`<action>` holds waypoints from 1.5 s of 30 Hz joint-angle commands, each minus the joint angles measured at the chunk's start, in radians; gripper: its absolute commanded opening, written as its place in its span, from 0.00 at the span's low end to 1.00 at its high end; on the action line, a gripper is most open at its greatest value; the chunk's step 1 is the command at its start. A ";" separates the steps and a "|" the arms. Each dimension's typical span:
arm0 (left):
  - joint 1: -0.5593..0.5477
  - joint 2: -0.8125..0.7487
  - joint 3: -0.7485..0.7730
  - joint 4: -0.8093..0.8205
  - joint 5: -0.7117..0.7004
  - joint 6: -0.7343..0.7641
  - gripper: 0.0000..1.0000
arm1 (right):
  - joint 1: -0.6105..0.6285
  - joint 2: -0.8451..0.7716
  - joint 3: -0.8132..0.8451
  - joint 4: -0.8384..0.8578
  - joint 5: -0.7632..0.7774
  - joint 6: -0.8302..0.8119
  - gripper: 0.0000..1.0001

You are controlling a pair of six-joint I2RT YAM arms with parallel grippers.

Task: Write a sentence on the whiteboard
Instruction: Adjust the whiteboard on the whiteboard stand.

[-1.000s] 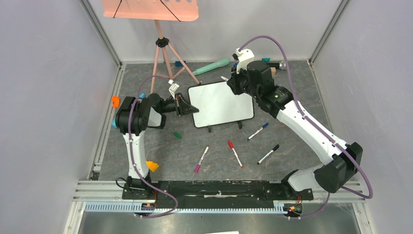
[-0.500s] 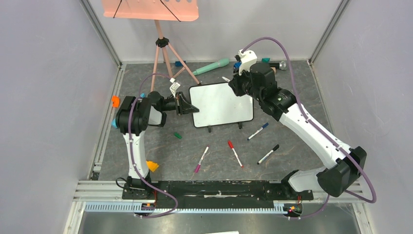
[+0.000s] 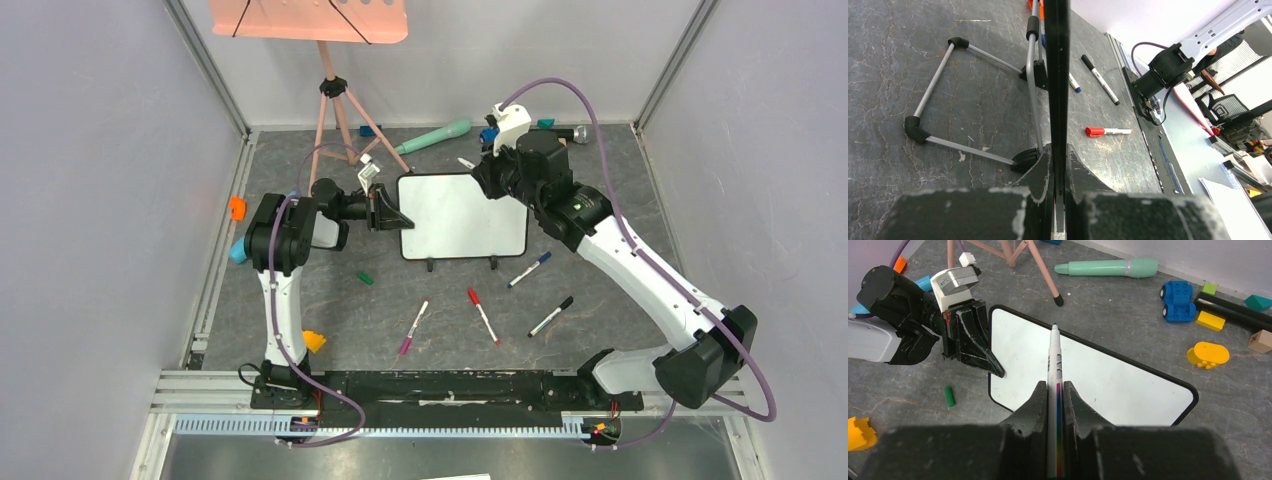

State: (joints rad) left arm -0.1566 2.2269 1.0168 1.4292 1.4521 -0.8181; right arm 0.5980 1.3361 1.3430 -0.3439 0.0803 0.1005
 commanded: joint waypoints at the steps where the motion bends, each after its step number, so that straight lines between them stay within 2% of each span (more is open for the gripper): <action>1: -0.005 0.016 0.006 0.050 0.066 0.010 0.02 | -0.001 -0.036 -0.019 0.047 0.001 -0.001 0.00; 10: -0.003 0.023 0.001 0.065 0.047 0.003 0.02 | 0.013 0.012 -0.025 0.020 0.080 0.040 0.00; 22: 0.003 0.036 -0.003 0.068 0.021 -0.001 0.02 | 0.147 0.106 0.071 -0.061 0.157 0.044 0.00; 27: 0.005 0.032 -0.009 0.086 0.028 -0.008 0.02 | 0.255 0.150 0.130 -0.127 0.408 0.112 0.00; 31: 0.006 0.031 -0.010 0.113 0.031 -0.026 0.02 | 0.307 0.154 0.149 -0.149 0.509 0.179 0.00; 34: 0.008 0.031 -0.016 0.127 0.025 -0.029 0.02 | 0.312 0.168 0.172 -0.179 0.484 0.227 0.00; 39: 0.008 0.037 -0.017 0.128 0.018 -0.029 0.02 | 0.312 0.212 0.240 -0.274 0.525 0.254 0.00; 45: 0.008 0.033 -0.026 0.128 0.009 -0.020 0.02 | 0.312 0.197 0.194 -0.233 0.476 0.243 0.00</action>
State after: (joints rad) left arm -0.1516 2.2341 1.0069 1.4685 1.4391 -0.8520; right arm 0.9108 1.5429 1.5360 -0.5976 0.5579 0.3298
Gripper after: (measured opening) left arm 0.073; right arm 0.115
